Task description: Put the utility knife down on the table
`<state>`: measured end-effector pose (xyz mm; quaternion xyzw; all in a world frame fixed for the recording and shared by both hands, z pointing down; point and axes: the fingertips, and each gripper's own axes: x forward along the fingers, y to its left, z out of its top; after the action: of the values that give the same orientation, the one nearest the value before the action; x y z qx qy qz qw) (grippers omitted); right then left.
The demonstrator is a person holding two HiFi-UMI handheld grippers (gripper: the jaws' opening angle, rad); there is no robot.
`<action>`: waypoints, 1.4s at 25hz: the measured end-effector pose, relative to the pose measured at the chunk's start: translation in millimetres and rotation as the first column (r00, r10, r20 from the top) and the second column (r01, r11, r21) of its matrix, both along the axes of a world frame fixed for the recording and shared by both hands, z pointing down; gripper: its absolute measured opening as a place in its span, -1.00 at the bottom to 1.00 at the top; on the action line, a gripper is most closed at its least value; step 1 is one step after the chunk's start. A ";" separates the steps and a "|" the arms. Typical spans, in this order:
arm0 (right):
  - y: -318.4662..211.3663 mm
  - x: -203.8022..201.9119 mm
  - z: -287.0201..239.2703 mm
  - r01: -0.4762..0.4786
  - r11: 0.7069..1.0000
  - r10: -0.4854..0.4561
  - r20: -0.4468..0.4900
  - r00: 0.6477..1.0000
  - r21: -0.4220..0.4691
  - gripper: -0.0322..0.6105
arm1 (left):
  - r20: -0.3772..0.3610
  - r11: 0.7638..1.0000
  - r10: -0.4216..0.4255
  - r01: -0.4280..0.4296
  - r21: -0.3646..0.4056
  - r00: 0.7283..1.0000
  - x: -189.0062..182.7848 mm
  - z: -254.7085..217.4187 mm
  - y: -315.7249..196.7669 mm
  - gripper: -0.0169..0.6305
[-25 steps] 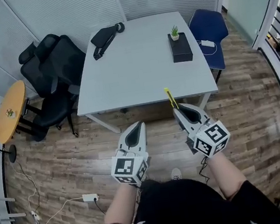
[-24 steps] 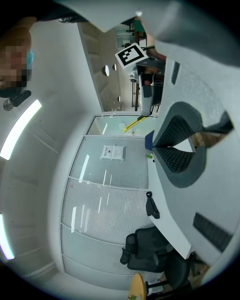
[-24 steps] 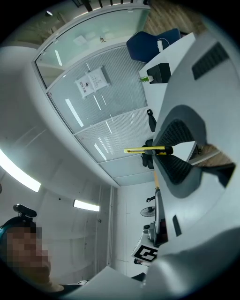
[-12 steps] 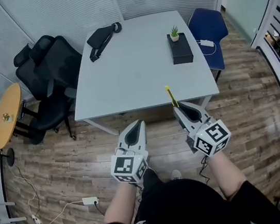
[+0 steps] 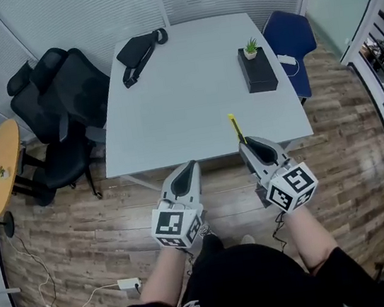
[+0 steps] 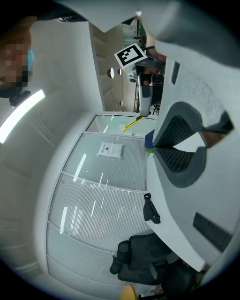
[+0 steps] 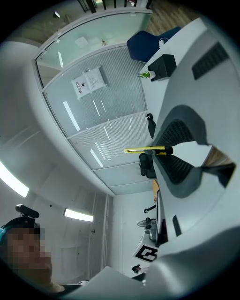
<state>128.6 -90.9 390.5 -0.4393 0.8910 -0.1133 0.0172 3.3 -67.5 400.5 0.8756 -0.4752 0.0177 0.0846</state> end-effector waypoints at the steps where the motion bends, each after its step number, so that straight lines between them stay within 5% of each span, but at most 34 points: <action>1: -6.0 -8.2 0.3 -0.002 1.000 0.002 -0.003 1.000 -0.002 -0.72 | -0.002 1.000 0.003 -0.003 -0.003 1.000 -8.2 0.8 -6.4 -0.93; 20: -81.4 -157.3 1.4 0.010 1.000 -0.010 -0.045 0.999 0.001 -0.72 | -0.033 0.999 0.032 -0.032 -0.007 0.999 -141.1 9.7 -71.7 -0.93; 35: -106.3 -182.7 3.5 0.050 0.999 -0.050 -0.074 0.996 0.001 -0.72 | -0.043 1.000 0.008 -0.008 0.002 0.999 -158.2 10.3 -89.8 -0.93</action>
<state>-54.1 -197.2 394.0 -0.4209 0.9018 -0.0958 -0.0181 -155.0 -157.4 410.8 0.8777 -0.4699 -0.0011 0.0937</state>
